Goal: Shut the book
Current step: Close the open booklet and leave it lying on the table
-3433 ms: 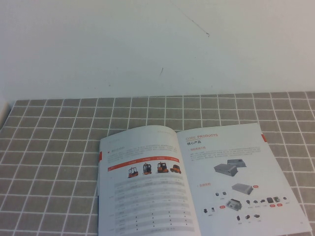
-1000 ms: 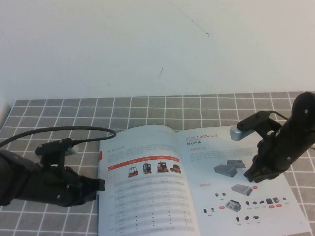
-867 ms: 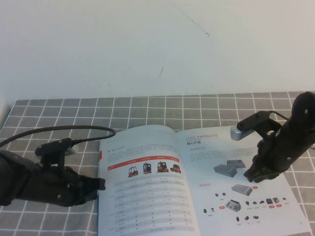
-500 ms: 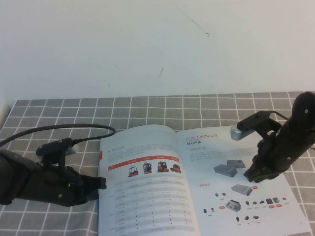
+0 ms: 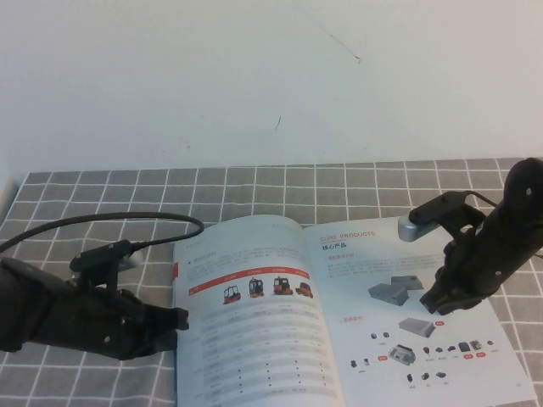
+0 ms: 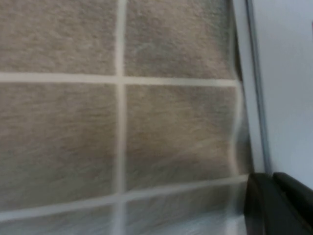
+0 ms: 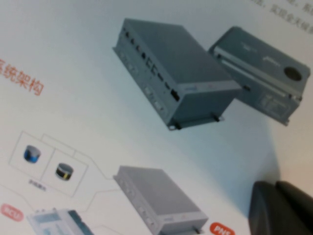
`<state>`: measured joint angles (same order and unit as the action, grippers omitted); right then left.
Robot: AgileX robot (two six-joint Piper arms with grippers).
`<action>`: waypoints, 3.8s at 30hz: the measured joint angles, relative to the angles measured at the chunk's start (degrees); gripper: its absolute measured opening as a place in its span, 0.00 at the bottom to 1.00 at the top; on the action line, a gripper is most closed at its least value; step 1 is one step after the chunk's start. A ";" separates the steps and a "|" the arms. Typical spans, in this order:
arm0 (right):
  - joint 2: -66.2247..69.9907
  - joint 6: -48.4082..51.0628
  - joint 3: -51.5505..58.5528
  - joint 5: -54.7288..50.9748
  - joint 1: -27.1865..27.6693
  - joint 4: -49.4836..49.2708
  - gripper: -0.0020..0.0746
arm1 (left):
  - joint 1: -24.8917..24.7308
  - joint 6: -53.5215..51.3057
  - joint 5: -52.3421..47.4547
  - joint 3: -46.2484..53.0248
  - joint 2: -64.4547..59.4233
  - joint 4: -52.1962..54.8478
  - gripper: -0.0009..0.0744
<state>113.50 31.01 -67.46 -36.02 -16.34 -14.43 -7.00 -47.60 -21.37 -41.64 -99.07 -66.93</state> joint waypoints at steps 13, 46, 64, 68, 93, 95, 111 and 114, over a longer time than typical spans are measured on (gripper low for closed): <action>0.00 0.00 0.00 0.00 0.43 -1.44 0.02 | 0.00 -0.19 -4.87 -4.44 -0.17 3.12 0.01; 0.00 0.00 0.00 -0.30 0.43 -1.44 0.02 | -2.93 19.54 -0.19 -5.13 -0.91 24.35 0.01; 0.00 0.21 0.00 -0.40 0.43 -1.66 0.02 | -13.78 19.65 -2.48 -12.22 -1.14 21.84 0.01; 0.00 0.21 0.00 -0.40 0.43 -1.86 0.02 | -15.60 19.44 -3.69 -16.08 -1.14 19.68 0.01; 0.05 0.21 0.00 -1.10 0.43 -3.74 0.02 | -15.46 68.25 -14.10 -19.00 -1.70 82.19 0.01; 0.13 0.21 0.00 -1.36 0.43 -3.96 0.02 | -14.87 69.78 -13.85 -19.00 -2.22 82.46 0.01; 0.13 0.21 0.00 -2.09 0.43 -4.56 0.02 | -12.10 63.31 -8.27 -19.00 -6.39 69.10 0.01; 0.13 0.21 0.00 -2.09 0.43 -4.56 0.02 | -12.10 61.84 -8.28 -19.13 -6.88 67.62 0.01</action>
<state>113.63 31.22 -67.46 -38.11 -15.92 -18.99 -19.10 14.23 -29.65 -60.77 -105.95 0.70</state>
